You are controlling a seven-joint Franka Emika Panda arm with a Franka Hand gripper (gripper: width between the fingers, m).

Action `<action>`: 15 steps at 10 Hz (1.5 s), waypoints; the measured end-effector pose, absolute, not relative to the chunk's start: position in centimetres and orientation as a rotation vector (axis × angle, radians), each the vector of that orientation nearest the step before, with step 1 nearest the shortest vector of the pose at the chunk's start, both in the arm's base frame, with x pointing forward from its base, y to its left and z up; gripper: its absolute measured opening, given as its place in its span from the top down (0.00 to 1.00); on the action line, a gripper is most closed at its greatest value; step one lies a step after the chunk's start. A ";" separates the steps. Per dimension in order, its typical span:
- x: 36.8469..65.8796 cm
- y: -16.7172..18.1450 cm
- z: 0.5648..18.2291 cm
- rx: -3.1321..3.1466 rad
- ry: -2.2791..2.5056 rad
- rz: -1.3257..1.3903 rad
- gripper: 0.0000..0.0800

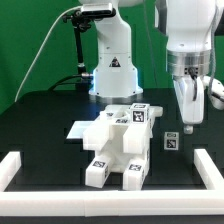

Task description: Assemble chair

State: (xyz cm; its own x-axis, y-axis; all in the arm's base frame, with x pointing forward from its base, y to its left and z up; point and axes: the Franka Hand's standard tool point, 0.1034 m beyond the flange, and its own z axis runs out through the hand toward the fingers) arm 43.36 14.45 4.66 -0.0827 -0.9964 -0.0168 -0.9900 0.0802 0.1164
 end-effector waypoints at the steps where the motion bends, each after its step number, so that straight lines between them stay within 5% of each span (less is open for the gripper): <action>1: 43.3 14.8 4.1 2.058 -2.217 -0.195 0.19; 6: 45.4 11.6 2.8 2.285 -2.292 0.175 0.19; 14: 45.2 11.3 2.4 2.326 -2.241 0.108 0.19; 15: 45.2 11.3 2.4 2.326 -2.240 0.108 0.34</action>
Offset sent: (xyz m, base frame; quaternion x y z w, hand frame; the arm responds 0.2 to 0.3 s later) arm 0.0079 -0.0185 -0.0033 0.1913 -0.0832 -0.0522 0.9766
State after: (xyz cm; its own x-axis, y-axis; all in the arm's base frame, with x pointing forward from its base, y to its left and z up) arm 45.16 11.28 2.40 0.0381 -0.9992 -0.0139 -0.9932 -0.0363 -0.1107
